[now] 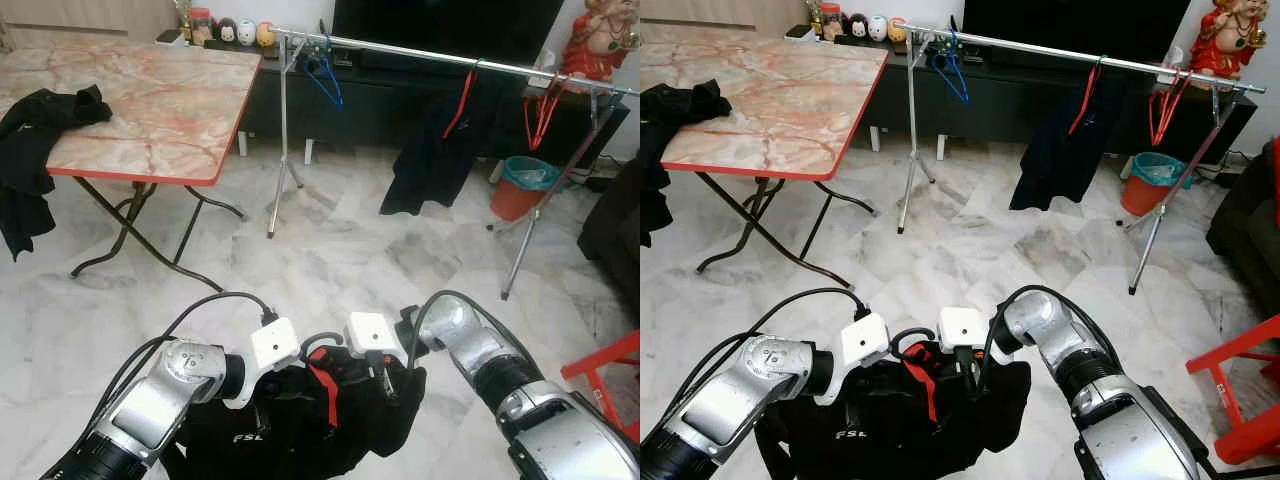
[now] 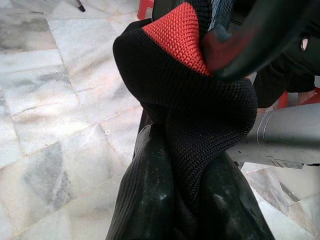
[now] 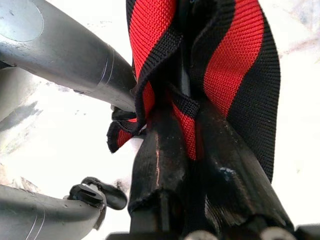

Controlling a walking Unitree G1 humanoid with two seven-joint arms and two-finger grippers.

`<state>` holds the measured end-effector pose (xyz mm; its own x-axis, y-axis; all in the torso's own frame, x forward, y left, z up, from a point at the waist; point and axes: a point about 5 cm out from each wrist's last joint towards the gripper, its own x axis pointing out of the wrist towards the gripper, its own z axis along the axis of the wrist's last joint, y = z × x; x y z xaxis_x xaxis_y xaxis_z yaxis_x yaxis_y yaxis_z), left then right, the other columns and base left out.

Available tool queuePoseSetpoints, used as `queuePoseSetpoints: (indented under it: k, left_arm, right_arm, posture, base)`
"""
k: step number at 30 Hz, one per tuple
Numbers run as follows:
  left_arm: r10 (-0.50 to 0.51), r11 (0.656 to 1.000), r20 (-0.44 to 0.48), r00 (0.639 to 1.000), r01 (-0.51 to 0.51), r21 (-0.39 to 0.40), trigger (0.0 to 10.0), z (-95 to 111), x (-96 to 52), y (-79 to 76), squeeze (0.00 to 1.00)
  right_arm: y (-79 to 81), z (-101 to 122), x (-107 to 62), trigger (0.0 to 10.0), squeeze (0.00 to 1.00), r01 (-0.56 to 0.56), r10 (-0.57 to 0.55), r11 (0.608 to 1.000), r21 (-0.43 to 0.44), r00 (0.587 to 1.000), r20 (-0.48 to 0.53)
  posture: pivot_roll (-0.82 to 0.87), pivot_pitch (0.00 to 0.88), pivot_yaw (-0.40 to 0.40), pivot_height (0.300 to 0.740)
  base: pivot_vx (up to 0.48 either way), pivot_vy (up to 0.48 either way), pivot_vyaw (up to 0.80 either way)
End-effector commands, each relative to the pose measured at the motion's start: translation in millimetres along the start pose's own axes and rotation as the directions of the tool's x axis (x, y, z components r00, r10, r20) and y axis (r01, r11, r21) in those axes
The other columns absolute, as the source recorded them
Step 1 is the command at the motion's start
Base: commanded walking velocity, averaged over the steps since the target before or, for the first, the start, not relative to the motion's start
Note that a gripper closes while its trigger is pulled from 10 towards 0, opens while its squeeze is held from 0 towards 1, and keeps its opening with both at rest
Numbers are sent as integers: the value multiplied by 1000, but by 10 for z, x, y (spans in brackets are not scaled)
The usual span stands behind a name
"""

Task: Hang hanger

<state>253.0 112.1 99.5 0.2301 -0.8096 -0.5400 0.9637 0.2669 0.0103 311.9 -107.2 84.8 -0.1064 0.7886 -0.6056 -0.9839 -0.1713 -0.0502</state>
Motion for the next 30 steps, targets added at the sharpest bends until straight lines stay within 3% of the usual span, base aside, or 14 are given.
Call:
queuePoseSetpoints:
  k: [1,2,3,11,17,22,27,30]
  left_arm:
    - [-42,999,-19,999,42,12,0,3,54,-51,0]
    - [-43,999,-19,999,43,12,0,2,56,-52,0]
    - [-44,999,-20,999,45,13,0,1,59,-53,0]
    - [-41,999,-25,999,42,18,0,-7,61,-47,0]
    - [-33,999,-31,999,33,16,0,-22,56,-42,0]
    - [-14,1000,-45,999,14,14,0,-61,51,-27,0]
    - [10,1000,-43,999,-10,8,0,-82,42,-10,0]
    - [41,999,-44,998,-42,-4,0,-115,11,23,0]
  right_arm:
    - [-94,140,-71,10000,0,44,-42,998,-42,998,46]
    - [-93,139,-71,10000,675,44,-42,998,-40,998,47]
    - [-91,133,-72,10000,1000,41,-39,999,-30,998,49]
    - [-51,105,-66,10000,1000,2,-1,1000,-29,999,39]
    - [23,-16,-90,10000,1000,-46,44,999,-30,998,-46]
    - [90,-169,-201,10000,1000,-52,50,999,-14,991,-127]
    - [162,-276,-310,10000,1000,-51,53,999,19,988,-145]
    - [150,-309,-403,10000,1000,5,1,999,39,990,-140]
  posture:
    - [194,0,-82,740]
    - [194,0,-81,740]
    - [194,0,-81,740]
    - [194,0,-82,740]
    - [192,0,-85,740]
    - [186,0,-87,740]
    - [179,0,-84,740]
    - [174,0,-79,740]
  base:
    - [0,0,0]
    - [0,0,0]
    - [0,0,0]
    - [0,0,0]
    - [0,0,0]
    - [0,0,0]
    - [0,0,0]
    - [0,0,0]
